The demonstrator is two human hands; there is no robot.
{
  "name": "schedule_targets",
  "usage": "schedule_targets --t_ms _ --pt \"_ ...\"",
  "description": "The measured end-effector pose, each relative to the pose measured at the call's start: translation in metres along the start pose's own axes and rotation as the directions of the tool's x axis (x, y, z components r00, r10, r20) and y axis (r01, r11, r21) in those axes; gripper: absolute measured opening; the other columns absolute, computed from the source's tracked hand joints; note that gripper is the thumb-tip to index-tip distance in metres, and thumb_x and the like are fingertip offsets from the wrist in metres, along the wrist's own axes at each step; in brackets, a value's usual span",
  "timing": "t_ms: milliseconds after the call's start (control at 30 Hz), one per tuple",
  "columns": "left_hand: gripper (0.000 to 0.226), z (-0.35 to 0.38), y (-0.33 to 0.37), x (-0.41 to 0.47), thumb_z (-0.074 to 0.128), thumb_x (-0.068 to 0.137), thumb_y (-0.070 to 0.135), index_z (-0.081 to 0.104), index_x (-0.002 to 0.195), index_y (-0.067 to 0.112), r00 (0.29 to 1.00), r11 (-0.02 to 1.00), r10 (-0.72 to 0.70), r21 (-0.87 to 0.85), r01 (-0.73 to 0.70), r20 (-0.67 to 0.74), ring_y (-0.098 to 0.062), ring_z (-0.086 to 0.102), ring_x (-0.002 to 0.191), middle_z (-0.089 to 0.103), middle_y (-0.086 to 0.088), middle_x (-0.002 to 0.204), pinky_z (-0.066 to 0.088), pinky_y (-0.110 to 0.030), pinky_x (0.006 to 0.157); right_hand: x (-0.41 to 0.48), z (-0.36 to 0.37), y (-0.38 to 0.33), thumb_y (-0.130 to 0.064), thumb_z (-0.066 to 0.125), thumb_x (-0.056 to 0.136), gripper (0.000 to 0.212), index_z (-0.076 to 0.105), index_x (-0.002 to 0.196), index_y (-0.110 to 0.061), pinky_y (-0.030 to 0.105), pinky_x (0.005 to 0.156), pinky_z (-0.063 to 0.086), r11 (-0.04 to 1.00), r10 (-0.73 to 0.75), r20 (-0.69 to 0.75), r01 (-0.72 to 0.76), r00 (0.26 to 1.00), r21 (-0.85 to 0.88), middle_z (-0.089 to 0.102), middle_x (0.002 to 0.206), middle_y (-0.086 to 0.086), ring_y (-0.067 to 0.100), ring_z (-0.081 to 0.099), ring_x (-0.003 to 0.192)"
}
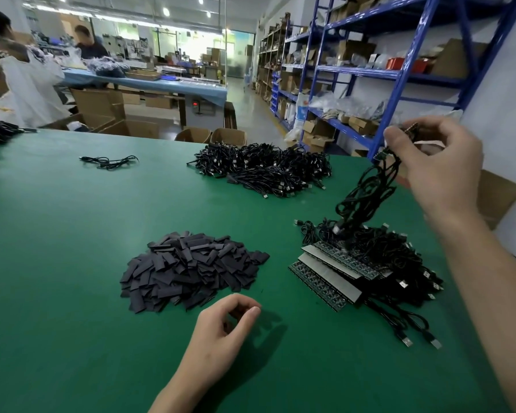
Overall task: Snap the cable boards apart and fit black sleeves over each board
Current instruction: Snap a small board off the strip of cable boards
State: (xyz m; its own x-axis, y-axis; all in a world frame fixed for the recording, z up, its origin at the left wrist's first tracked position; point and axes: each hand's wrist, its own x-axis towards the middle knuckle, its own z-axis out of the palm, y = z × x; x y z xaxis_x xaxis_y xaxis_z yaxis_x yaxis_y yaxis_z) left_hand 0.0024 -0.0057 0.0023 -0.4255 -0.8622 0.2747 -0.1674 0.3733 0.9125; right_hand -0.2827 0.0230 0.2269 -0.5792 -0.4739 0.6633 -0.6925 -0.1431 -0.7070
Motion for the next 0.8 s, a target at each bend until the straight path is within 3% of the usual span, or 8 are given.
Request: schedule_targets --t_ms 100,167,267,400,500,633,700,800 --pt "0.008 0.0 -0.002 0.0 0.065 0.099 0.035 0.072 0.096 0.032 1.0 0.998 -0.005 -0.057 0.004 -0.02 -0.008 0.06 0.073 0.07 0.007 0.087 0.045 -0.022 0.064 -0.005 0.012 -0.013 -0.064 0.076 0.075 0.05 0.071 0.103 -0.023 0.046 0.091 0.06 0.988 0.105 0.146 -0.121 0.984 0.101 0.074 0.103 0.0 0.021 0.071 0.099" --pt "0.016 -0.001 0.0 0.0 0.066 0.096 0.047 0.071 0.1 0.034 0.999 0.988 -0.033 -0.153 0.027 -0.036 -0.015 0.064 0.08 0.07 0.003 0.088 0.049 -0.03 0.071 -0.02 0.022 -0.021 -0.066 0.072 0.073 0.042 0.072 0.089 -0.027 0.038 0.087 0.056 0.981 0.136 0.253 -0.166 0.958 0.101 0.075 0.091 -0.011 0.01 0.069 0.092" --pt "0.033 -0.005 0.0 0.003 0.056 0.087 0.059 0.072 0.101 0.034 0.993 0.956 -0.069 -0.292 0.04 -0.091 -0.009 0.064 0.081 0.07 0.004 0.088 0.047 -0.018 0.07 -0.059 0.039 -0.016 -0.059 0.074 0.076 0.031 0.072 0.076 -0.029 0.031 0.079 0.045 0.978 0.153 0.379 -0.196 0.913 0.076 0.073 0.077 -0.022 -0.007 0.065 0.074" --pt "0.037 -0.012 -0.006 0.006 0.053 0.092 0.057 0.076 0.102 0.029 0.984 0.896 -0.141 -0.436 0.081 -0.108 -0.012 0.059 0.081 0.071 -0.003 0.094 0.045 -0.026 0.066 -0.106 0.055 0.005 -0.062 0.076 0.069 0.032 0.078 0.081 -0.032 0.037 0.099 0.035 0.87 0.336 0.617 -0.486 0.711 0.086 0.077 0.085 -0.023 -0.006 0.066 0.087" --pt "0.045 -0.011 -0.003 0.009 0.052 0.096 0.057 0.077 0.106 0.021 0.966 0.815 -0.245 -0.523 0.251 0.082 -0.016 0.063 0.08 0.074 -0.008 0.097 0.044 -0.024 0.064 -0.126 0.066 0.024 -0.061 0.078 0.064 0.041 0.079 0.084 -0.024 0.038 0.102 0.028 0.742 0.431 0.717 -0.667 0.548 0.064 0.075 0.081 -0.028 -0.009 0.054 0.096" --pt "0.046 -0.009 0.0 0.004 0.046 0.103 0.055 0.077 0.109 0.023 0.935 0.857 -0.206 -0.408 0.314 0.288 -0.018 0.067 0.073 0.076 -0.005 0.095 0.044 -0.021 0.058 -0.161 0.091 0.037 -0.055 0.079 0.071 0.041 0.069 0.082 -0.016 0.045 0.103 0.04 0.629 0.529 0.716 -0.777 0.456 0.031 0.079 0.086 -0.014 0.011 0.061 0.109" --pt "0.044 -0.01 0.0 0.001 0.046 0.102 0.057 0.078 0.106 0.027 0.95 0.883 -0.204 -0.374 0.283 0.237 -0.015 0.066 0.068 0.073 0.0 0.082 0.046 -0.021 0.058 -0.178 0.1 0.046 -0.053 0.078 0.077 0.041 0.067 0.083 -0.014 0.051 0.109 0.043 0.587 0.582 0.665 -0.808 0.468 0.054 0.079 0.089 -0.004 0.024 0.066 0.106" --pt "0.035 -0.009 -0.004 0.006 0.052 0.096 0.056 0.078 0.102 0.034 0.97 0.92 -0.233 -0.31 0.241 0.062 -0.008 0.061 0.07 0.075 0.006 0.088 0.048 -0.02 0.064 -0.197 0.11 0.058 -0.052 0.076 0.081 0.047 0.065 0.088 -0.006 0.054 0.088 0.06 0.518 0.622 0.626 -0.847 0.47 0.122 0.075 0.089 0.021 0.037 0.072 0.082"
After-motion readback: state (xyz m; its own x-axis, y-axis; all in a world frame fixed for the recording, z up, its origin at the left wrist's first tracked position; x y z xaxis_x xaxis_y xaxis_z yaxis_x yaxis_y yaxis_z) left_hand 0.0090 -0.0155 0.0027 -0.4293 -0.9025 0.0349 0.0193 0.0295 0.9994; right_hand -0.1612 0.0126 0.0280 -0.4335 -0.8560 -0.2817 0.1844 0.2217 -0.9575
